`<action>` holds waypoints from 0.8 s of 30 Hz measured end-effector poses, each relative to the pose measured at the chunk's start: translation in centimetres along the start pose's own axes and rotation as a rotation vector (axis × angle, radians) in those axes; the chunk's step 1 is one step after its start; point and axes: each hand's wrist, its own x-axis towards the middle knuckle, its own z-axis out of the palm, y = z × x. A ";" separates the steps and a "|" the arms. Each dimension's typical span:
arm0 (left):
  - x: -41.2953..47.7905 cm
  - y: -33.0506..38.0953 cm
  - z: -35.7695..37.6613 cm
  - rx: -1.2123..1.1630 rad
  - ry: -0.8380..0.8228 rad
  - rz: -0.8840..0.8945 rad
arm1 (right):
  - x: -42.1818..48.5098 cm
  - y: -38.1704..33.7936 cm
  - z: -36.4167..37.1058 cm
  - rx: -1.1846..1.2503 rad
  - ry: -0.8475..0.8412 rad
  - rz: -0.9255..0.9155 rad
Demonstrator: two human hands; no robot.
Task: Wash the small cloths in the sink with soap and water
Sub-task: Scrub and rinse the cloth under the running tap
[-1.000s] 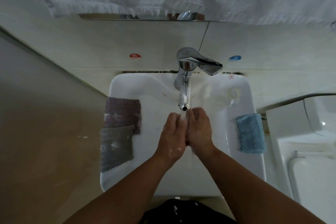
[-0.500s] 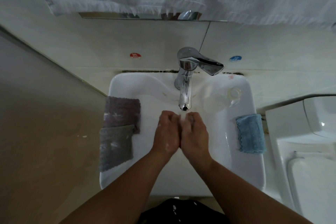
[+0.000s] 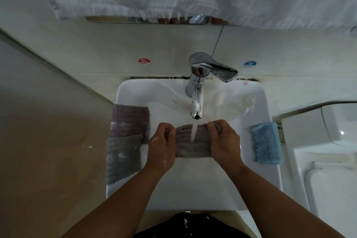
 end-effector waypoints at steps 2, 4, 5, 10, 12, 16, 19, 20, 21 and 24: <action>0.1 0.0 0.3 -0.059 0.010 -0.053 | 0.1 -0.1 0.4 0.026 0.011 0.065; 0.0 0.0 0.6 -0.122 0.005 -0.095 | 0.2 -0.1 0.8 0.152 -0.007 0.211; -0.1 0.1 0.8 -0.140 -0.009 -0.102 | 0.0 -0.4 1.1 0.266 -0.033 0.297; -0.9 1.1 2.0 -0.323 -0.123 -0.267 | -2.5 -1.7 2.2 0.440 -0.186 0.200; -1.3 2.3 2.1 -0.412 -0.136 -0.343 | -3.5 -1.8 2.6 0.414 -0.228 0.030; -1.9 4.0 2.1 -0.549 -0.146 -0.314 | -2.7 -1.2 3.3 0.355 -0.171 0.004; -1.7 3.8 2.2 -0.398 -0.161 -0.124 | -2.1 -1.4 3.4 0.389 -0.196 0.147; -1.4 3.4 2.3 -0.338 -0.135 -0.098 | -2.1 -1.7 3.4 0.439 -0.172 0.186; -1.3 3.2 2.4 -0.318 -0.104 -0.108 | -2.2 -2.1 3.3 0.488 -0.139 0.213; -1.7 3.2 2.6 -0.384 -0.074 -0.215 | -2.2 -3.0 3.3 0.714 -0.073 0.294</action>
